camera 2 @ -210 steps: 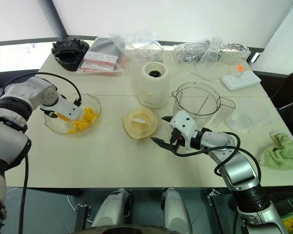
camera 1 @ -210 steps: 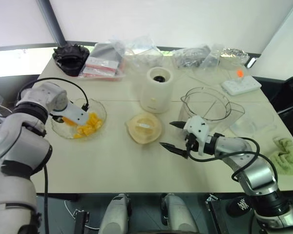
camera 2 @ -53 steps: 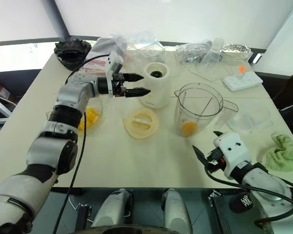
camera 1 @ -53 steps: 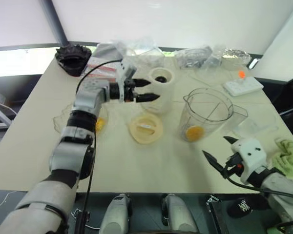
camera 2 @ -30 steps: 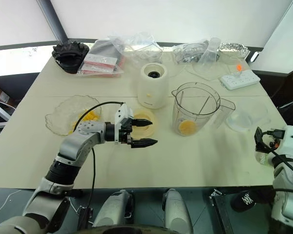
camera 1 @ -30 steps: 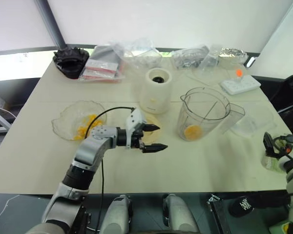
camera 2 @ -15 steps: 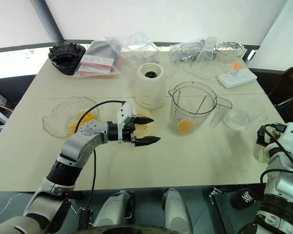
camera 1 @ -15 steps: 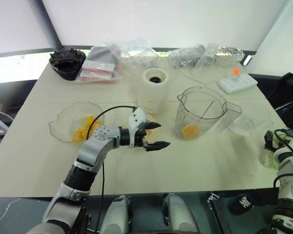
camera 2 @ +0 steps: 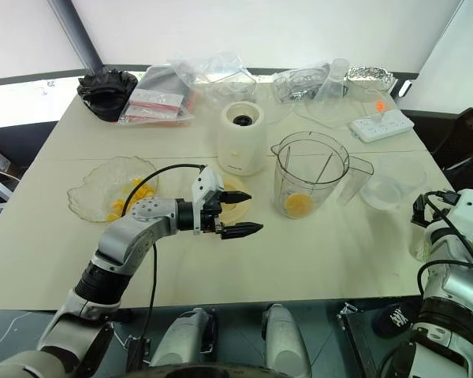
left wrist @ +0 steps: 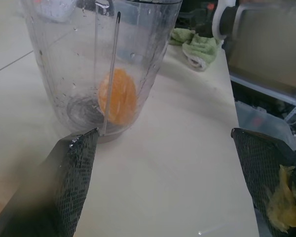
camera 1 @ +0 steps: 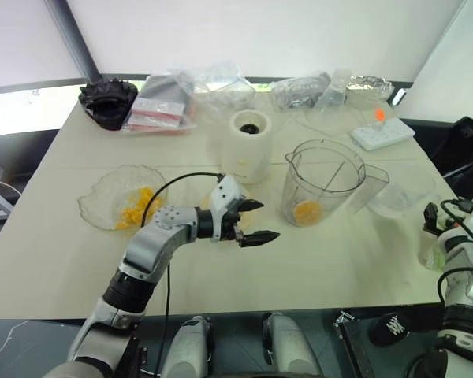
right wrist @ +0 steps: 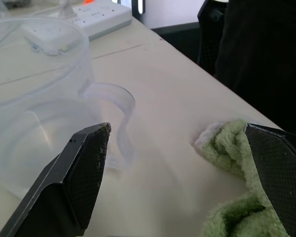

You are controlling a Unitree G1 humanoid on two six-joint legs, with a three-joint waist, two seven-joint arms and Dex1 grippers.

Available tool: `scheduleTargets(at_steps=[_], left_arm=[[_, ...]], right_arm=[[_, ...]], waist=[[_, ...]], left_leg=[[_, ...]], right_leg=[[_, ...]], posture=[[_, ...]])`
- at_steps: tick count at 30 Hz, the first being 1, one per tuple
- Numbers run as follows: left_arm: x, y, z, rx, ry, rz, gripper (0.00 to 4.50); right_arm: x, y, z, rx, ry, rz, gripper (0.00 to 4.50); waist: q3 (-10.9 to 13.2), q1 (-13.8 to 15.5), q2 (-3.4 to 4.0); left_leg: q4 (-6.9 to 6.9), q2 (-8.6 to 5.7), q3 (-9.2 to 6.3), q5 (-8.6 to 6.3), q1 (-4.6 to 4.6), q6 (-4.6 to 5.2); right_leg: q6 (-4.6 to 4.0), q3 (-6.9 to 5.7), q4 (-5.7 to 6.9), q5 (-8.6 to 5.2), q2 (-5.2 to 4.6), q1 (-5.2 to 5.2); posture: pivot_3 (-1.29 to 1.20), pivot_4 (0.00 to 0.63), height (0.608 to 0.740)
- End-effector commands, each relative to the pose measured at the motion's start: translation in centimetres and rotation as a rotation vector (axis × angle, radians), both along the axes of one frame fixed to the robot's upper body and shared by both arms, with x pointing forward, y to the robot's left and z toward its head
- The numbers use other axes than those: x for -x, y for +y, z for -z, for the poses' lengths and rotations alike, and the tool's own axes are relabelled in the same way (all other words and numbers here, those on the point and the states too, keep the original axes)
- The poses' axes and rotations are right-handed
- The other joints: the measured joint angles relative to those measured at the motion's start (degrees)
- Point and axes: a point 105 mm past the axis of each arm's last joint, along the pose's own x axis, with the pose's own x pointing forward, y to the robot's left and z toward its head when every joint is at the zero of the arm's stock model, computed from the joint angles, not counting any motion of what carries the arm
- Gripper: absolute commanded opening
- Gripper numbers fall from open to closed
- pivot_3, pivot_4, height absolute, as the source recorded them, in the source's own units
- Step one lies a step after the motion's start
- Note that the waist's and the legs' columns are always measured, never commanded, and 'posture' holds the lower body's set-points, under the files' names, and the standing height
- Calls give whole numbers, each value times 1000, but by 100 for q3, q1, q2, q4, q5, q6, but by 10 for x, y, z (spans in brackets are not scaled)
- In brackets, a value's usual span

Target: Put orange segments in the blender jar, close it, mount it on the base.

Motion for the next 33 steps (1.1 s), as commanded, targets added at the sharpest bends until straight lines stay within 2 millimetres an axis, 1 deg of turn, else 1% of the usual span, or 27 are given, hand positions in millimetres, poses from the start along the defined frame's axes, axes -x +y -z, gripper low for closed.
scheduleTargets(at_steps=[1,6,10,18,33], left_arm=[[3,-2,-15,25,-47,17,4468],[4,0,-16,24,-52,22,4468],[7,1,-19,38,-44,33,4468],[6,4,-19,34,-45,24,4468],[5,6,-19,28,-59,1,4468]], right_arm=[[-4,-5,-17,40,-44,6,4500],[-11,-6,-17,41,-43,-1,4500],[-15,-9,-17,43,-42,6,4500],[-21,-17,-15,26,-39,32,4500],[-27,-25,-10,28,-18,67,4500]], waist=[[0,-1,0],[1,-5,1],[1,-8,1],[2,-15,2],[3,-20,2]], left_leg=[[0,0,0,0,0,0],[0,0,0,0,0,0],[0,0,0,0,0,0],[0,-1,2,0,0,0],[-1,-2,5,0,0,0]], right_leg=[[0,0,0,0,0,0],[0,1,0,0,0,0],[0,2,-1,0,0,0],[0,2,-1,0,2,0],[1,6,-2,-1,2,0]], posture=[[0,150,740],[0,150,740],[0,150,740],[0,150,740],[0,150,740]])
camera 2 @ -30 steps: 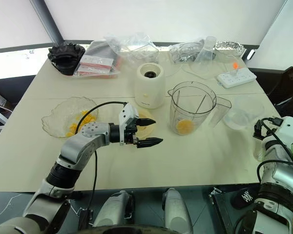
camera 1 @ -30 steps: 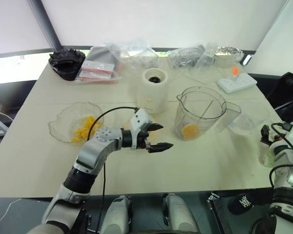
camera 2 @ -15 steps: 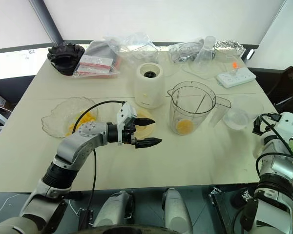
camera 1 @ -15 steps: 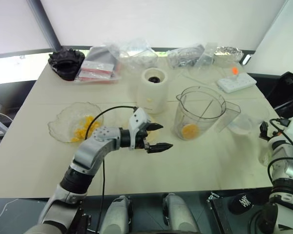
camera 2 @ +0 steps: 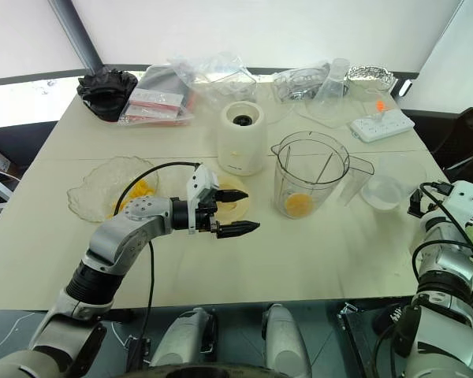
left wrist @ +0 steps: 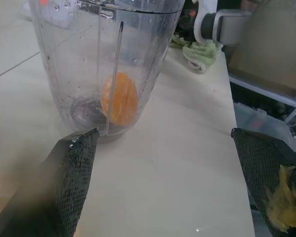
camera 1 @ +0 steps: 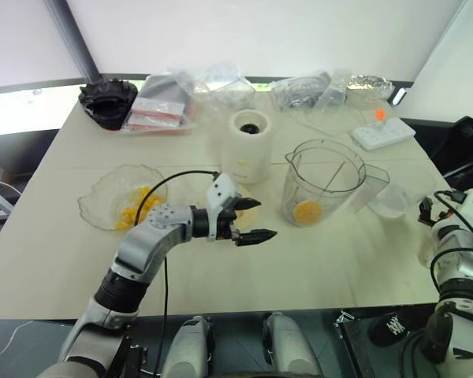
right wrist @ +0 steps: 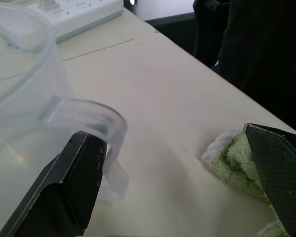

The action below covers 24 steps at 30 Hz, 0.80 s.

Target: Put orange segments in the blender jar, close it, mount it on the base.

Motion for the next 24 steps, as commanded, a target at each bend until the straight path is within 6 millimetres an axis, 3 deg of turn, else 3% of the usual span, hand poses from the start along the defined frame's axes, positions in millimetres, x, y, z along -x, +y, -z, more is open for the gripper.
scheduleTargets(at_steps=[1,2,5,10,17,21,24], left_arm=[[3,0,-13,23,-57,6,4468],[3,0,-13,21,-58,4,4468],[4,0,-11,13,-59,4,4500],[5,1,-9,6,-62,6,4500],[3,3,-9,-4,-73,1,4500],[4,2,-10,-3,-76,3,4500],[4,2,-10,-4,-79,2,4500]], right_arm=[[-1,-9,-18,47,-41,28,4500],[-1,-9,-18,47,-42,30,4500],[-2,-9,-18,56,-49,31,3676],[-3,-8,-16,49,-53,41,1202],[-5,-5,-15,43,-54,33,1202],[-7,-2,-15,46,-64,19,35],[-9,0,-14,36,-62,10,35]], waist=[[0,-1,0],[0,0,0],[0,5,0],[0,20,0],[0,7,0],[0,1,0],[1,37,-1]], left_leg=[[0,0,0,0,0,0],[0,0,0,0,0,0],[0,0,0,0,0,0],[0,-2,-1,0,-3,0],[-1,-2,-4,0,-3,0],[-1,-2,-5,0,-3,0],[0,-4,-10,0,4,0]], right_leg=[[0,0,0,0,0,0],[0,0,0,0,1,0],[1,0,0,0,1,0],[2,1,-3,-2,0,1],[2,2,-11,-1,0,4],[2,2,-13,-1,0,6],[3,-1,-26,-2,8,29]], posture=[[0,150,740],[0,150,740],[0,150,740],[0,150,740],[0,150,740],[0,150,740],[0,150,740]])
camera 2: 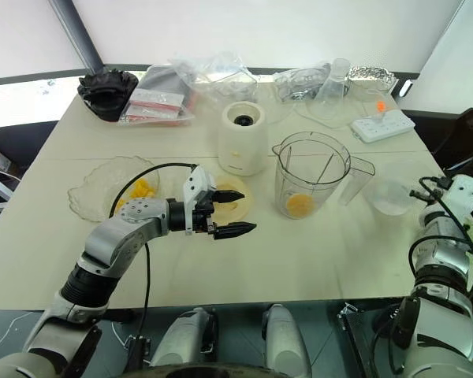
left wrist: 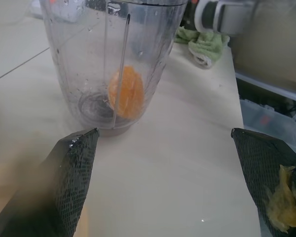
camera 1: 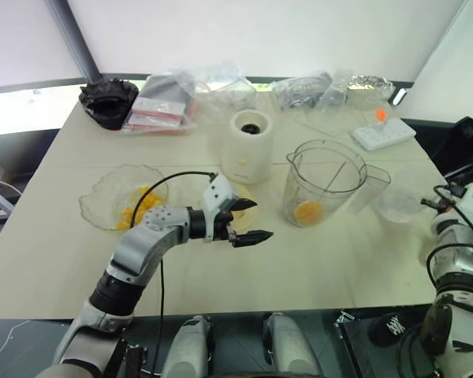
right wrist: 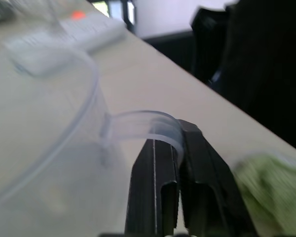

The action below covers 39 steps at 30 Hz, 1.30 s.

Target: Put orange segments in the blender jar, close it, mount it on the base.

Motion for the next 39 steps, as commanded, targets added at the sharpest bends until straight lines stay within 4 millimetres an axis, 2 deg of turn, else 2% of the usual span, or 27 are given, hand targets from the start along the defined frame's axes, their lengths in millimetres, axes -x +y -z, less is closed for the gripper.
scheduleTargets(at_steps=[1,9,24,33,39], left_arm=[[2,-2,-12,14,-63,12,4500],[1,-1,-13,12,-65,8,4500],[-4,-5,-17,18,-90,-16,4500],[-15,0,-18,7,-110,-38,4500],[-21,3,-24,45,-130,-59,4500]], right_arm=[[4,-4,2,10,17,13,35],[4,3,6,11,13,5,35],[11,26,-17,-277,-302,127,35],[19,29,-52,-230,-384,127,35],[21,32,-92,-129,-409,80,35]], waist=[[0,20,0],[0,-17,0],[12,-79,23],[33,-116,68],[39,-124,78]], left_leg=[[0,0,-5,0,-1,0],[-1,1,-7,-1,-2,1],[-7,16,-9,-1,-2,1],[-17,5,-7,-1,-6,1],[-24,5,-5,-1,-6,1]], right_leg=[[0,0,-6,0,3,3],[-1,10,-18,1,0,4],[-1,10,-13,2,4,-5],[0,10,-10,1,4,-14],[0,12,-8,1,4,-20]], posture=[[0,150,740],[0,150,740],[0,150,740],[0,150,740],[0,150,740]])
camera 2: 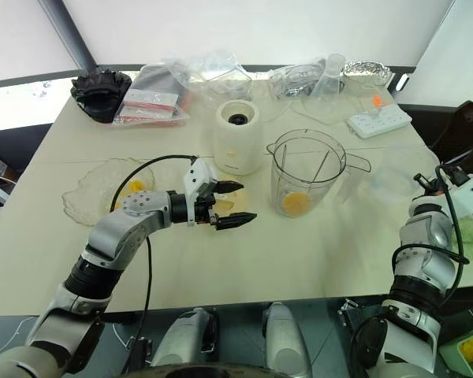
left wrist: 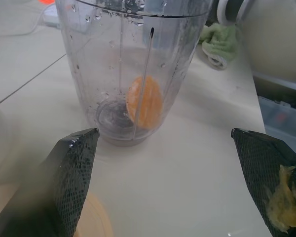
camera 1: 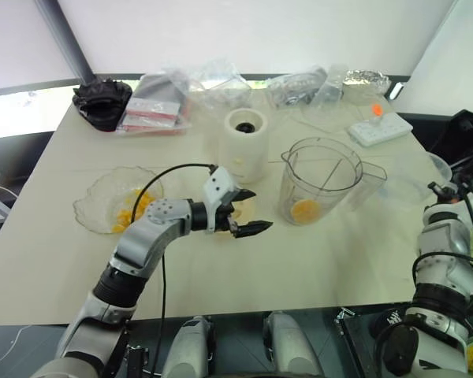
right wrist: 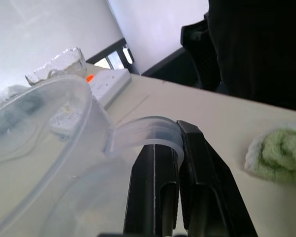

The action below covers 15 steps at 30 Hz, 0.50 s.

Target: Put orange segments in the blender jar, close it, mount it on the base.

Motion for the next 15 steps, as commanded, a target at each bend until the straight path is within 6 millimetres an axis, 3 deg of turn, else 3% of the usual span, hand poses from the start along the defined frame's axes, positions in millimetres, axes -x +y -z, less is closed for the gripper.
scheduleTargets(at_steps=[1,8,15], left_arm=[[-6,1,-20,66,-75,-15,4500],[-10,-2,-29,156,-103,-40,4500],[-11,-6,-24,176,-112,-40,4500]], right_arm=[[5,-2,-61,177,-85,-17,35],[6,9,-101,323,-79,-110,35],[10,25,-144,505,-73,-178,35]], waist=[[5,2,9],[7,13,11],[7,27,11]], left_leg=[[0,0,1,0,-1,0],[-1,-2,3,0,-3,0],[-1,-3,6,0,-4,0]], right_leg=[[0,1,0,0,0,-1],[0,2,1,0,0,-4],[0,3,0,-1,0,-5]], posture=[[0,150,740],[0,150,740],[0,150,740]])
